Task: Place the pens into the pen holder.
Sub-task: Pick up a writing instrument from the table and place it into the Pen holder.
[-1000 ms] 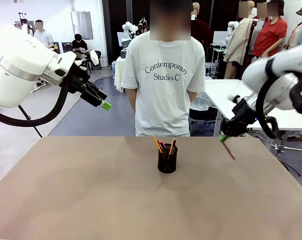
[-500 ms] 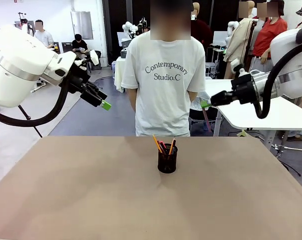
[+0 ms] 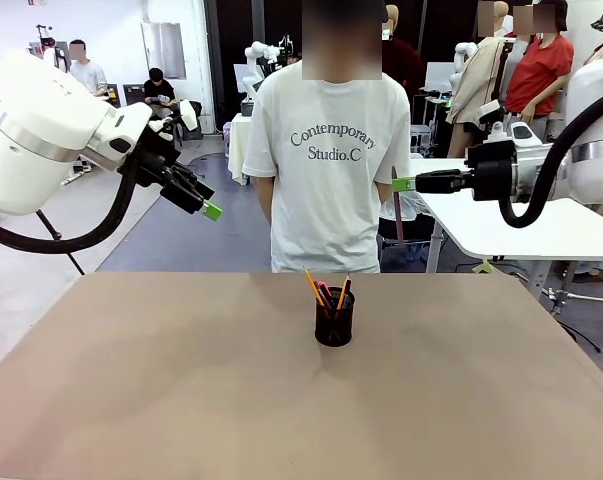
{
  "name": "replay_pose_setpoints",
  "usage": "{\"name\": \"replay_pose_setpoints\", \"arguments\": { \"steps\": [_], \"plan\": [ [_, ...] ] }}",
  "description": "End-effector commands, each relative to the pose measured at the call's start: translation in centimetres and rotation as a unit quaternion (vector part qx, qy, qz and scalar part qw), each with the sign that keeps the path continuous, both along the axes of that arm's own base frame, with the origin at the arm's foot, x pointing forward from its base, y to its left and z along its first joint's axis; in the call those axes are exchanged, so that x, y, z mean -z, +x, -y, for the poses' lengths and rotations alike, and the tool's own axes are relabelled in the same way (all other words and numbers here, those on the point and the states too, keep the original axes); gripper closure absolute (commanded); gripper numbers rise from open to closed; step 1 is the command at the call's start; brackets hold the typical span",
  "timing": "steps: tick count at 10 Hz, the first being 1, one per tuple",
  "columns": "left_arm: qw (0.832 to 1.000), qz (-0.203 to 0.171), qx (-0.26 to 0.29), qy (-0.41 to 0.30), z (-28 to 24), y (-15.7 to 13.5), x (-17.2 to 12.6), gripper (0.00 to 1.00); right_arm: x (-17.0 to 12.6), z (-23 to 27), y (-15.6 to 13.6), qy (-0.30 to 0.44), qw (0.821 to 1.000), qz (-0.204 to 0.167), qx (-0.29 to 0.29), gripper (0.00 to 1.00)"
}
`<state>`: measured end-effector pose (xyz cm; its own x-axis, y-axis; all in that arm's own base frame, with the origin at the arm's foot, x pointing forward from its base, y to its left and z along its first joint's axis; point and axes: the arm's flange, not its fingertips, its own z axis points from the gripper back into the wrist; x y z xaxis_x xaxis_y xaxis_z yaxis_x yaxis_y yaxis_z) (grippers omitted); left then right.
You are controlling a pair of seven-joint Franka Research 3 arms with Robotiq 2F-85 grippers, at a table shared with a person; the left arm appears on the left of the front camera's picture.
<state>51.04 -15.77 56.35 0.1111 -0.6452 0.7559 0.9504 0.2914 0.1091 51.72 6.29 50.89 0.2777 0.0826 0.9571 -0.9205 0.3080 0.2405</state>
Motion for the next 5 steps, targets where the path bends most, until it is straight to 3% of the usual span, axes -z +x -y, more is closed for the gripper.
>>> {"name": "replay_pose_setpoints", "arguments": {
  "steps": [1, 5],
  "plan": [
    [1.0, 0.0, -0.003, -0.001, -0.24, -0.03, -0.05, 0.0, 0.02, 0.1, 0.6, 0.003, 1.0, -0.012, 0.014, 1.0],
    [1.0, 0.0, -0.003, -0.001, -0.24, -0.03, -0.05, 0.0, 0.51, 0.27, 0.25, 0.0, 1.0, -0.006, 0.005, 1.0]
  ]
}}
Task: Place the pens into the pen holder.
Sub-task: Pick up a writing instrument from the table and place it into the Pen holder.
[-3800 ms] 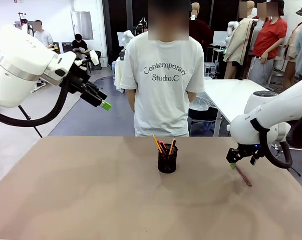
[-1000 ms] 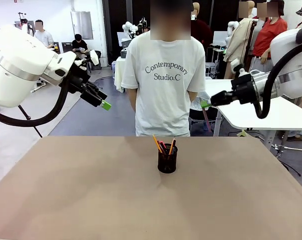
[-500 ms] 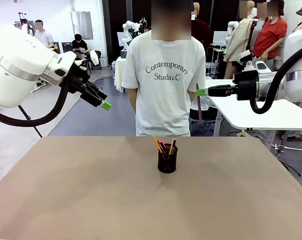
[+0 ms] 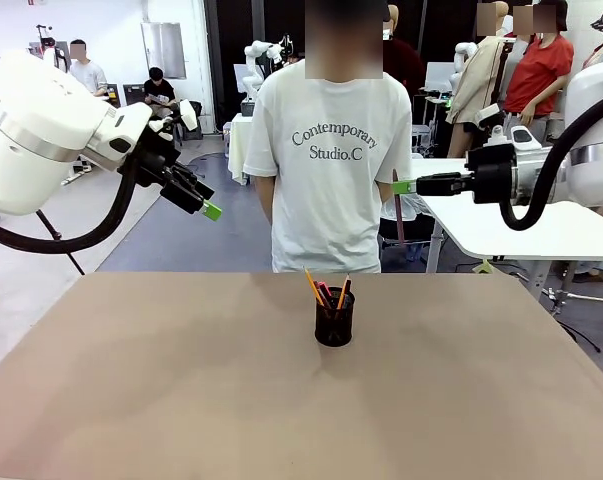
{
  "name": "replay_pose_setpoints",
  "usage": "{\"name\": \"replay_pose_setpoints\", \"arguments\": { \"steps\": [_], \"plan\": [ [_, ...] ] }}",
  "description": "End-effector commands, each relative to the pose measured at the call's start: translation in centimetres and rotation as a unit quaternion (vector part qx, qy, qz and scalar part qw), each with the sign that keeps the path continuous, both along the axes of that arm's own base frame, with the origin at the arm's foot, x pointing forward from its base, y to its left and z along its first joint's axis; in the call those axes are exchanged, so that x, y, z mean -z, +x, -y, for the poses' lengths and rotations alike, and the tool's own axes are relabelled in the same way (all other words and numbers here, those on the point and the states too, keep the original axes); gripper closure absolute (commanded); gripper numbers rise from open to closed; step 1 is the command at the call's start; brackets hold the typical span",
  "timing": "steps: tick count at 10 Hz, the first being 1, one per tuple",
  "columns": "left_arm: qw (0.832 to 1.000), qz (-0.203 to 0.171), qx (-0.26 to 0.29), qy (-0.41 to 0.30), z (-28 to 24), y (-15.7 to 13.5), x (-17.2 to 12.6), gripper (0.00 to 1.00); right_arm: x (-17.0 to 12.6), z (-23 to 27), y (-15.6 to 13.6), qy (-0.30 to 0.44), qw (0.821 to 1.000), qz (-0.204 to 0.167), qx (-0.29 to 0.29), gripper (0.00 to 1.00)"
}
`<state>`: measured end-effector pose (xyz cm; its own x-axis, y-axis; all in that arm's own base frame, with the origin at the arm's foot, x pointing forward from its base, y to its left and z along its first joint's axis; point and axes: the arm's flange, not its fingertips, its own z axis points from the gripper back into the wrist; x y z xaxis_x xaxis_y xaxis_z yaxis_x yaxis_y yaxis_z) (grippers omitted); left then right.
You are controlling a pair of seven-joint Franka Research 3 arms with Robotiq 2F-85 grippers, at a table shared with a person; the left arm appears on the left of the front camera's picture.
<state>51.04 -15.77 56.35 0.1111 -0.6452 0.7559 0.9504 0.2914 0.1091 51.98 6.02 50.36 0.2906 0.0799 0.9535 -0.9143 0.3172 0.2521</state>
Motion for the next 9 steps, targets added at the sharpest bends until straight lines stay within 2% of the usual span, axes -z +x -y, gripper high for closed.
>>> {"name": "replay_pose_setpoints", "arguments": {
  "steps": [1, 4, 5, 8, 9],
  "plan": [
    [1.0, 0.0, -0.003, -0.001, -0.2, 0.0, -0.1, 0.0, 0.5, -0.3, 0.3, 0.015, 1.0, 0.006, -0.005, 1.0],
    [1.0, 0.0, -0.003, -0.001, -0.2, 0.0, -0.1, 0.0, 2.3, -2.5, 0.9, 0.019, 0.995, 0.07, -0.066, 1.0],
    [1.0, 0.0, -0.003, -0.001, -0.2, 0.0, -0.1, 0.0, 3.2, -3.2, 1.5, 0.02, 0.993, 0.095, -0.06, 1.0],
    [1.0, 0.0, -0.003, -0.001, -0.2, 0.0, -0.1, 0.0, 5.0, -4.4, 2.7, 0.028, 0.989, 0.124, -0.075, 1.0],
    [1.0, 0.0, -0.003, -0.001, -0.2, 0.0, -0.1, 0.0, 5.4, -4.5, 2.9, 0.037, 0.989, 0.122, -0.075, 1.0]
  ]
}}
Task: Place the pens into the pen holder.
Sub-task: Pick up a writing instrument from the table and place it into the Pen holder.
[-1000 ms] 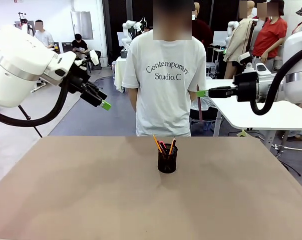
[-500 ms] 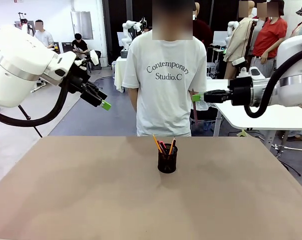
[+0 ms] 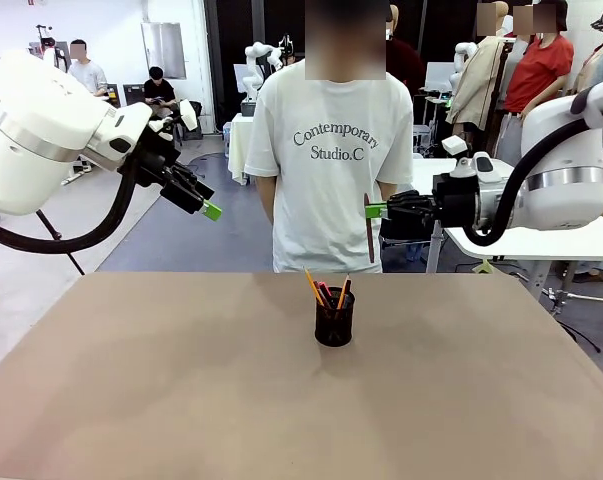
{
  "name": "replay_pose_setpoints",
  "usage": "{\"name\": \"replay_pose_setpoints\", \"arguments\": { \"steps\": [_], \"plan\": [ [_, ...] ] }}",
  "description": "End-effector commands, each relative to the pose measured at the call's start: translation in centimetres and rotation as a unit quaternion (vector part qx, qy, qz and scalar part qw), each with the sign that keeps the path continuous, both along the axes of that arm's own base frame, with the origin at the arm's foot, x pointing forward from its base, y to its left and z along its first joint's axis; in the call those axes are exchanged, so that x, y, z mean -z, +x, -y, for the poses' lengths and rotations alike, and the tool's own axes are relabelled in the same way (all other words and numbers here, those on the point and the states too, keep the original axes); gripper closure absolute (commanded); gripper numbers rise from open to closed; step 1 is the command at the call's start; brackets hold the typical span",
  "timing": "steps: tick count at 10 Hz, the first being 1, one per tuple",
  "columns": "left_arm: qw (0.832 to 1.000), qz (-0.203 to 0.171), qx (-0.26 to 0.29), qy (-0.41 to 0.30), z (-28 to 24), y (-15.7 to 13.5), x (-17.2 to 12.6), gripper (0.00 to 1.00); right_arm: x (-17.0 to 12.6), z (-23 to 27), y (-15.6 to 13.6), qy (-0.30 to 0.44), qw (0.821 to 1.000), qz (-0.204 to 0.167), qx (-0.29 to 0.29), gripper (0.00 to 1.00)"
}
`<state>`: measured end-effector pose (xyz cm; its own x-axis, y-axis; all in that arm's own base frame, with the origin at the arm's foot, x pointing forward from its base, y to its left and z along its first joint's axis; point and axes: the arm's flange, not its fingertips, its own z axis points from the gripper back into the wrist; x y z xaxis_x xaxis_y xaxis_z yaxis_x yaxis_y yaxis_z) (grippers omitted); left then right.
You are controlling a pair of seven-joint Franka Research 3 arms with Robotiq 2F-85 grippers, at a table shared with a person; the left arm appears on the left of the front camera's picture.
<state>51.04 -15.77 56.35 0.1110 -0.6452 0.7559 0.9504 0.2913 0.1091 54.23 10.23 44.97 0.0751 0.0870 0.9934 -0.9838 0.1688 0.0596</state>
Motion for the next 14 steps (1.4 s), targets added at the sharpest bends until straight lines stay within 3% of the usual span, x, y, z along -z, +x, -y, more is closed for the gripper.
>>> {"name": "replay_pose_setpoints", "arguments": {
  "steps": [1, 2, 6, 11, 14],
  "plan": [
    [1.0, 0.0, -0.003, -0.001, -0.2, 0.0, -0.1, 0.0, 0.0, -0.1, 1.0, 0.037, 0.999, 0.008, -0.002, 1.0],
    [1.0, 0.0, -0.003, -0.001, -0.2, 0.0, -0.1, 0.0, 0.0, 0.0, 0.0, 0.0, 1.0, 0.0, 0.0, 1.0],
    [1.0, 0.0, -0.003, -0.001, -0.2, 0.0, -0.1, 0.0, 0.4, 0.0, 0.4, 0.006, 1.0, -0.003, -0.003, 1.0],
    [1.0, 0.0, -0.003, -0.001, -0.2, 0.0, -0.1, 0.0, 5.0, -2.8, 2.6, 0.026, 0.998, 0.037, -0.045, 1.0],
    [1.0, 0.0, -0.003, -0.001, -0.2, 0.0, -0.1, 0.0, 8.3, -3.7, 3.4, 0.036, 0.998, 0.016, -0.049, 1.0]
  ]
}}
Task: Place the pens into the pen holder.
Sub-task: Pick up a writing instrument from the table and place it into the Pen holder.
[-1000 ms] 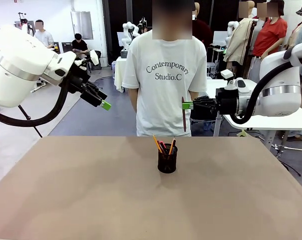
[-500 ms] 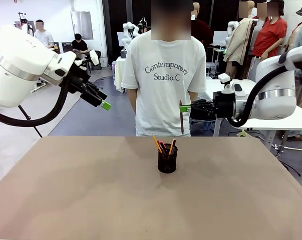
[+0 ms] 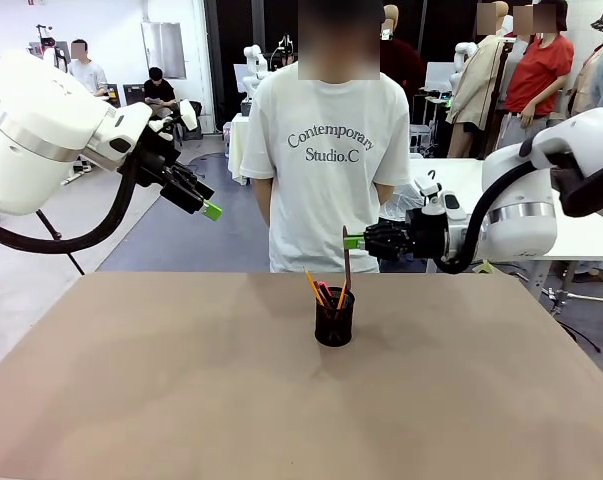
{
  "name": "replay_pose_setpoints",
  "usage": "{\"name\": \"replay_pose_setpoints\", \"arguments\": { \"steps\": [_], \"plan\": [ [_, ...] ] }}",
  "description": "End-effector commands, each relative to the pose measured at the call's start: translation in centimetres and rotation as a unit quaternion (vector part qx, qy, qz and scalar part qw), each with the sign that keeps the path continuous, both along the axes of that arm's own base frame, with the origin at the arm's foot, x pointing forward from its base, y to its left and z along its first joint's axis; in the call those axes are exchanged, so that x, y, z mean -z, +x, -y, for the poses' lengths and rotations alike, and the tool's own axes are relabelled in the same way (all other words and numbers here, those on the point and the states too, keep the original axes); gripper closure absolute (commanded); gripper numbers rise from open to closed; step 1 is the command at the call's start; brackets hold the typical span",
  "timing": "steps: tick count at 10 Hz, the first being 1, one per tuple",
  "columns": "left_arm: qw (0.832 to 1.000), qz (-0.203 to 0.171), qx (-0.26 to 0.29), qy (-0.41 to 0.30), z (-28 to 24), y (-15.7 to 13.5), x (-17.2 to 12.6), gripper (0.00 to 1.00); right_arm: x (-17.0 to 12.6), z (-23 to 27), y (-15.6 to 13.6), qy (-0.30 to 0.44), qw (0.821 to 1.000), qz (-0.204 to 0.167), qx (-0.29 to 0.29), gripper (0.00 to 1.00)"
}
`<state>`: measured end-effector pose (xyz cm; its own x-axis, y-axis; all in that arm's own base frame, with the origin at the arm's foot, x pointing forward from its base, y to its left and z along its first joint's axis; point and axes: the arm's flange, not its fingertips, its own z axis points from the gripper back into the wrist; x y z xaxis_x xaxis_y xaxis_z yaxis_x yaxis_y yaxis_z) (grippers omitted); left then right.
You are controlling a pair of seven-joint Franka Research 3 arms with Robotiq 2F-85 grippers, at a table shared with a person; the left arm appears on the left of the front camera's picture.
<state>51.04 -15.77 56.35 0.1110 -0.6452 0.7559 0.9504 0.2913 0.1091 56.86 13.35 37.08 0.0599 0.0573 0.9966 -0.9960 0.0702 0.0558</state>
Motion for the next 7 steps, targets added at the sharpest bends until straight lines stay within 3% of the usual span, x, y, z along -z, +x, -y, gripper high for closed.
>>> {"name": "replay_pose_setpoints", "arguments": {
  "steps": [1, 3, 4, 7],
  "plan": [
    [1.0, 0.0, -0.003, -0.001, -0.2, 0.0, -0.1, 0.0, 1.3, -0.9, 0.7, 0.021, 1.0, 0.009, -0.002, 1.0],
    [1.0, 0.0, -0.003, -0.001, -0.2, 0.0, -0.1, 0.0, 3.1, -1.1, 0.5, 0.03, 0.999, 0.026, 0.011, 1.0],
    [1.0, 0.0, -0.003, -0.001, -0.2, 0.0, -0.1, 0.0, 4.1, -1.0, 0.4, 0.027, 1.0, 0.009, 0.006, 1.0],
    [1.0, 0.0, -0.003, -0.001, -0.2, 0.0, -0.1, 0.0, 5.4, -1.0, 0.3, 0.041, 0.999, 0.012, 0.009, 1.0]
  ]
}}
